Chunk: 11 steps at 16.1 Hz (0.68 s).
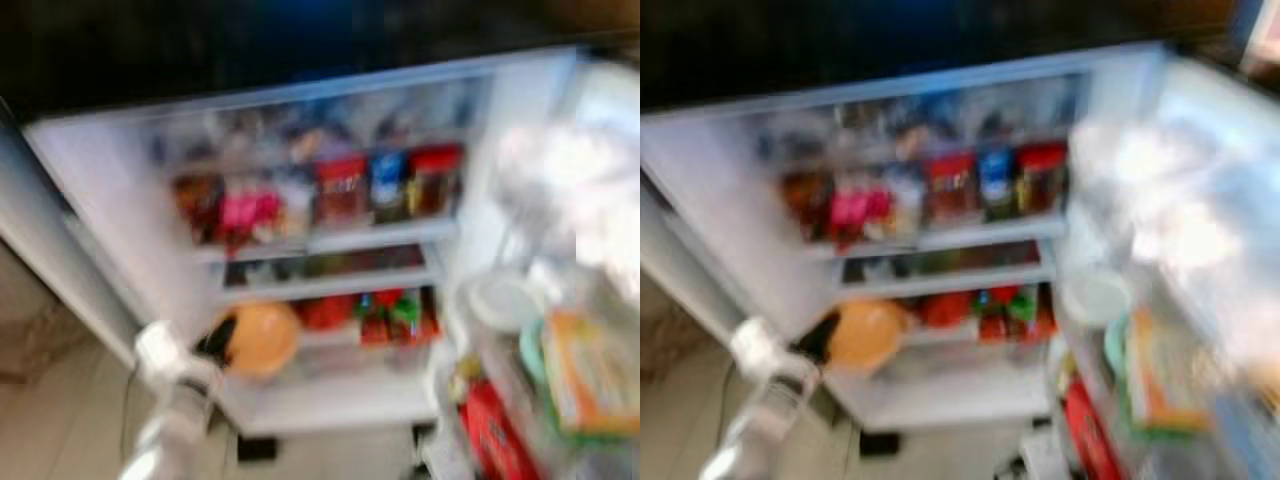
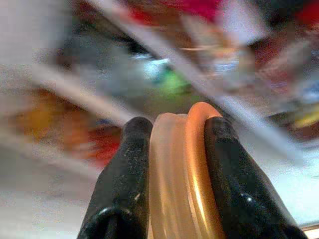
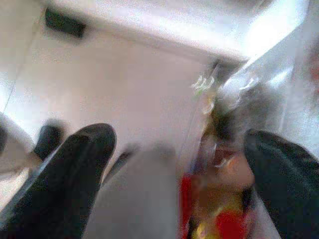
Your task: Restocking fridge
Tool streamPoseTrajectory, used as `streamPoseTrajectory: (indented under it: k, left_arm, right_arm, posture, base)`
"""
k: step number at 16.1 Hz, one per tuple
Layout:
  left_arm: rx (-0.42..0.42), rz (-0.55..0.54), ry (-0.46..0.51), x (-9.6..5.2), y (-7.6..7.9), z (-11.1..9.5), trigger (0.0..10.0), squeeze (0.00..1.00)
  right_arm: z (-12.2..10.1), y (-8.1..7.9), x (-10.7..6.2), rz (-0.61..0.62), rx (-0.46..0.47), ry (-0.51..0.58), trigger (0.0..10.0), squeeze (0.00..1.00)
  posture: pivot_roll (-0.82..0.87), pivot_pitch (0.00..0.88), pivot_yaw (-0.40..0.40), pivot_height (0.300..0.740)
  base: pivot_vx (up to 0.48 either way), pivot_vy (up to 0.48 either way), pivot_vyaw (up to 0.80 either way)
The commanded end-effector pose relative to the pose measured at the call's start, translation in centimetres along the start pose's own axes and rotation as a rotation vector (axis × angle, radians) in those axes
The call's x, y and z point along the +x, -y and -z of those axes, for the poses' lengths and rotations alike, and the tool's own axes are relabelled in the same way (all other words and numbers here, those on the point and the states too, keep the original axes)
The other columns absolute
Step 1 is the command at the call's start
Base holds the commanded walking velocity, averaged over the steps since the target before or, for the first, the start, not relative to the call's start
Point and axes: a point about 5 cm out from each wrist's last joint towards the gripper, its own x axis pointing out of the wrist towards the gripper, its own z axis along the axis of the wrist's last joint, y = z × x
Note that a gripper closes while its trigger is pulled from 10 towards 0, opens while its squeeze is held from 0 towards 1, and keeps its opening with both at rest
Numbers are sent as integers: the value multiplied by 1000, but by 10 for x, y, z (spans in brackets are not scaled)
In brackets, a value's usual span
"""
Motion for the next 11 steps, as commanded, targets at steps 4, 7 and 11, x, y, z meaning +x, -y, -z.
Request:
streamPoseTrajectory:
  k: [4, 7, 11]
  left_arm:
    - [21, 13, -17, -1, -1, -1, 10000, 0]
    - [22, 8, -38, -1, -2, 3, 10000, 0]
    - [-30, 31, -64, 1, 2, 10, 10000, 0]
  right_arm:
    - [5, 23, -3, 65, 14, -26, 10000, 0]
    - [4, 23, -3, 60, 21, -18, 10000, 0]
    - [3, 23, -3, 55, 50, -8, 10000, 0]
  posture:
    - [-93, 0, 60, 740]
    - [-92, 0, 58, 740]
    - [-95, 0, 59, 740]
  base:
    - [364, 0, 0]
    - [0, 0, 0]
    - [0, 0, 0]
